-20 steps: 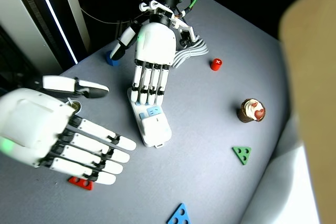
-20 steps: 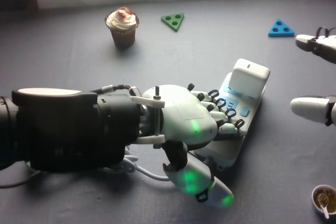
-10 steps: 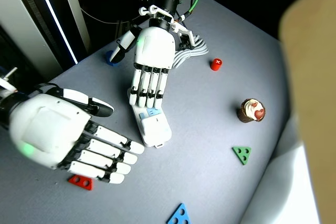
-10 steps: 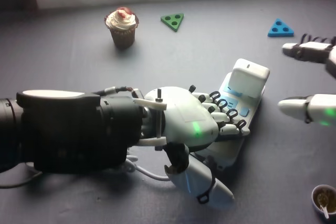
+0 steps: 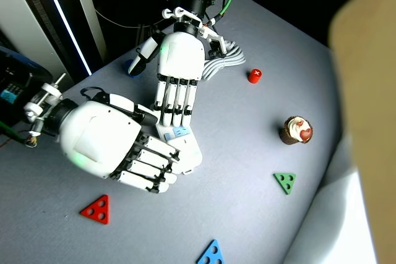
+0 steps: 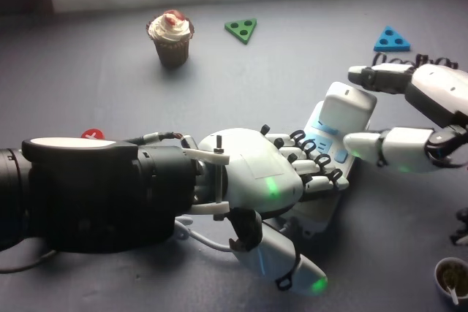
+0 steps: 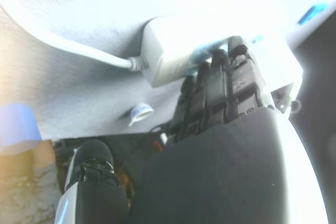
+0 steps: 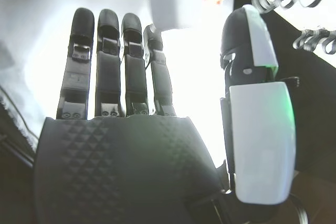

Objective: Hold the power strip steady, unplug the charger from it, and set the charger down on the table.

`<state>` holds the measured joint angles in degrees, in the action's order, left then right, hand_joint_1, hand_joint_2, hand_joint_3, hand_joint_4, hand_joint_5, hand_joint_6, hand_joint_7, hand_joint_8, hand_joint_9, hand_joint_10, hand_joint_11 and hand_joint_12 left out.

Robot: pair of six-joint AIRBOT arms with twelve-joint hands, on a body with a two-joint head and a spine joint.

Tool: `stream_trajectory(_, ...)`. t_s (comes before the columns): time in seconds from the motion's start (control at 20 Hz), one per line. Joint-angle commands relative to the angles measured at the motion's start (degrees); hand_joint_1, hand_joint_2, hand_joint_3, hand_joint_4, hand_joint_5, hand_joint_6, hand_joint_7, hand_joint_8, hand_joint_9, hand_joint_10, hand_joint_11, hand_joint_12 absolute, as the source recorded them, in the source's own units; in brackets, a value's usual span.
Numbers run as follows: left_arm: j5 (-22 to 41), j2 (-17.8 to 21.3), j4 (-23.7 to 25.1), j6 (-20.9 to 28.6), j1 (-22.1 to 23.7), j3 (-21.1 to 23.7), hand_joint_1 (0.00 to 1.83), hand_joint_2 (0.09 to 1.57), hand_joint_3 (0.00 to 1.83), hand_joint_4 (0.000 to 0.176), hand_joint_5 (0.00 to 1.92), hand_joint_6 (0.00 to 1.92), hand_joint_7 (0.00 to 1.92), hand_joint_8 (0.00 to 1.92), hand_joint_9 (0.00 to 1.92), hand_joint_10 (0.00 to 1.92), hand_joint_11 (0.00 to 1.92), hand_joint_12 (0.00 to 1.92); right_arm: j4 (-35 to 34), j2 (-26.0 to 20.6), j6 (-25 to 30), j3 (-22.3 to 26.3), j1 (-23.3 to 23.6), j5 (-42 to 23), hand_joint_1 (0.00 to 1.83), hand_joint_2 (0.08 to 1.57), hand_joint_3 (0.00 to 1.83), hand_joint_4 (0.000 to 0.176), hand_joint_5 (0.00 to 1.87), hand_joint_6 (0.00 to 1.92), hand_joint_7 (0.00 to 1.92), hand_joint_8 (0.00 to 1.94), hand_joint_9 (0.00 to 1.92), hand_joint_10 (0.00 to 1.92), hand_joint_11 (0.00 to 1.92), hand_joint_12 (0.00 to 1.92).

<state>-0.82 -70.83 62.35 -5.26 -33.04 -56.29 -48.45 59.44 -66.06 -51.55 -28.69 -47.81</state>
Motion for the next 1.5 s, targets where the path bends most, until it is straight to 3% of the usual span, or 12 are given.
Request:
stream_trajectory(0.0, 2.0, -0.1, -0.2, 0.1, -0.4, 0.4, 0.00, 1.07, 0.00, 0.000, 0.06, 0.00, 0.07, 0.00, 0.07, 0.00, 0.02, 0.14, 1.3, -0.4, 0.3, -0.4, 0.7, -5.6, 0.80, 1.08, 0.00, 0.000, 0.37, 0.01, 0.43, 0.01, 0.42, 0.01, 0.15, 0.61)
stream_trajectory(0.5, 2.4, 0.1, -0.1, 0.0, -1.5, 0.5, 0.00, 1.06, 0.00, 0.000, 0.05, 0.00, 0.07, 0.00, 0.07, 0.00, 0.03, 0.10, -7.8, 3.1, -0.4, -3.1, 5.0, -4.1, 0.82, 1.09, 0.00, 0.000, 0.39, 0.00, 0.47, 0.00, 0.48, 0.00, 0.20, 0.64)
stream_trajectory(0.75, 2.4, 0.6, 0.2, 0.0, -1.5, 0.5, 0.00, 1.07, 0.00, 0.000, 0.06, 0.01, 0.08, 0.01, 0.07, 0.01, 0.04, 0.10, -8.3, 4.2, -0.4, -4.6, 5.1, -4.0, 0.76, 1.12, 0.01, 0.000, 0.36, 0.00, 0.44, 0.00, 0.44, 0.00, 0.16, 0.64)
stream_trajectory(1.45, 2.0, 0.5, 0.5, 0.1, -1.0, 0.7, 0.00, 1.06, 0.00, 0.000, 0.05, 0.00, 0.08, 0.00, 0.07, 0.00, 0.03, 0.10, -9.5, 7.2, -0.3, -6.6, 3.6, -4.0, 0.82, 1.11, 0.00, 0.000, 0.39, 0.00, 0.47, 0.00, 0.48, 0.00, 0.15, 0.72)
